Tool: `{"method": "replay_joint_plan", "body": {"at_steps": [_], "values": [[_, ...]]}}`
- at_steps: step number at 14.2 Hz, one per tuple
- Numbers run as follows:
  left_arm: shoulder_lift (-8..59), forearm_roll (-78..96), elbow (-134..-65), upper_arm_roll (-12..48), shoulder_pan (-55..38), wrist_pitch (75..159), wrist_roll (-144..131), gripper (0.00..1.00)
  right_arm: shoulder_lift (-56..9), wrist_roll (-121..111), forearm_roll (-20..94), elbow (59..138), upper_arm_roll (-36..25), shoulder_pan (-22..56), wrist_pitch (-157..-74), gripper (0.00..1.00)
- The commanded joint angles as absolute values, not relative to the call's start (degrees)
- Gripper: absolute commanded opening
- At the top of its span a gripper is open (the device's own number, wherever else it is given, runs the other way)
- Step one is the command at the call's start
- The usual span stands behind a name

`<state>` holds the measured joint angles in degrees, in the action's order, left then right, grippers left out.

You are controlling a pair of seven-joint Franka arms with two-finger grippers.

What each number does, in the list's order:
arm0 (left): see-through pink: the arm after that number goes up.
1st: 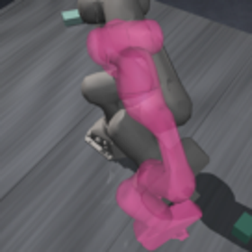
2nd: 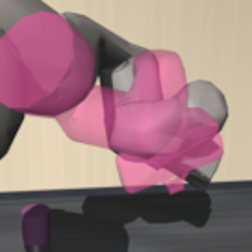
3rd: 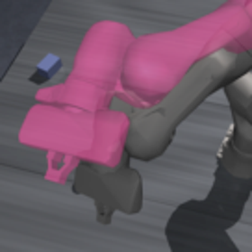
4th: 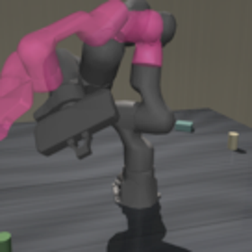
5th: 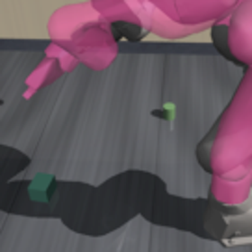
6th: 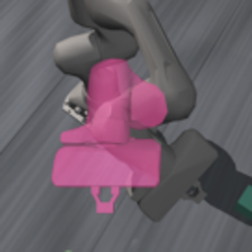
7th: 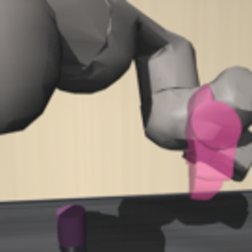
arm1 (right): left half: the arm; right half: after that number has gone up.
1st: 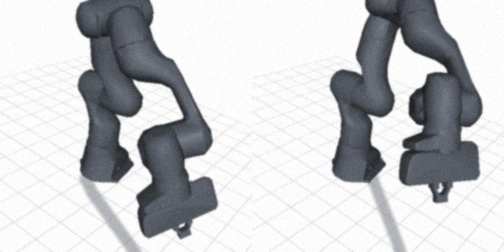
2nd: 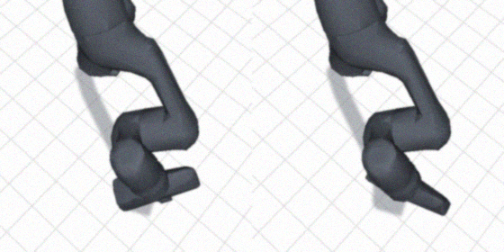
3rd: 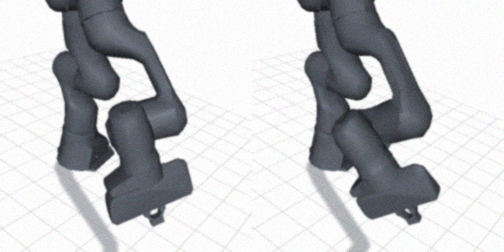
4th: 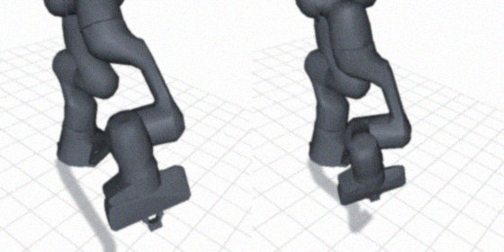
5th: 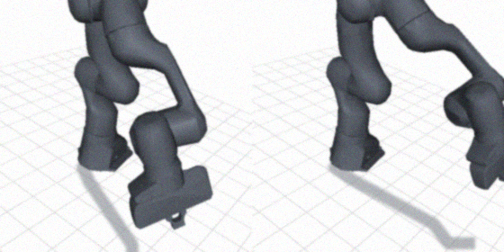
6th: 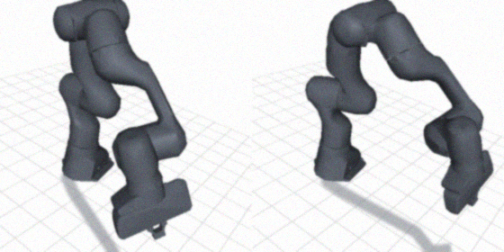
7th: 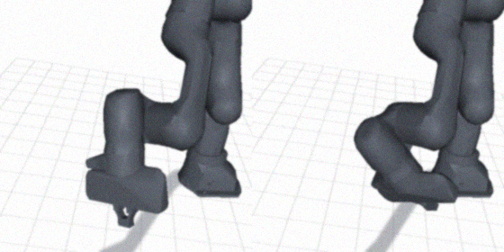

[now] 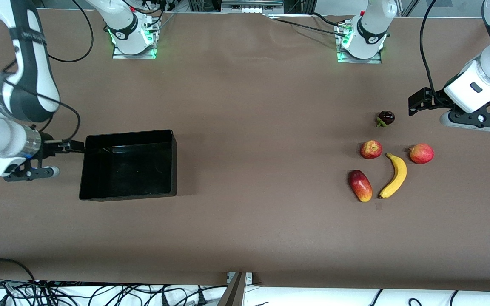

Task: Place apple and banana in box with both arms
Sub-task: 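Grasp the black box wall with the right gripper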

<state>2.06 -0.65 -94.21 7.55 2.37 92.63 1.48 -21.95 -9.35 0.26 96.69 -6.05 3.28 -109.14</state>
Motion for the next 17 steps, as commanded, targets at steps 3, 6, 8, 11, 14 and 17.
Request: {"method": "replay_joint_plan", "body": {"at_steps": [3,6,8,11,14,17], "values": [[2.64,-0.88,-92.81,8.17,2.99,91.41,2.72,1.00,-22.94,-10.28,1.41,107.29,-5.89,1.15,-121.97,1.00],[2.64,-0.88,-92.90,8.17,2.99,91.32,2.81,1.00,-22.94,-10.28,1.41,111.43,-5.89,0.35,-125.85,1.00],[2.64,-0.88,-92.90,8.09,2.99,90.80,2.90,1.00,-22.94,-10.28,1.49,113.46,-5.89,-0.08,-127.70,0.97],[2.64,-0.88,-92.90,8.09,3.25,90.26,2.90,1.00,-23.11,-10.28,1.49,115.22,-5.89,-0.35,-129.81,0.72],[2.72,-0.88,-92.90,8.09,3.25,90.26,2.90,1.00,-23.38,-10.98,1.49,115.05,-5.89,-0.97,-129.73,0.13],[2.72,-0.88,-92.90,8.09,3.25,90.26,2.72,1.00,-23.29,-10.99,1.49,114.09,-5.80,-0.97,-129.55,0.00]]}}
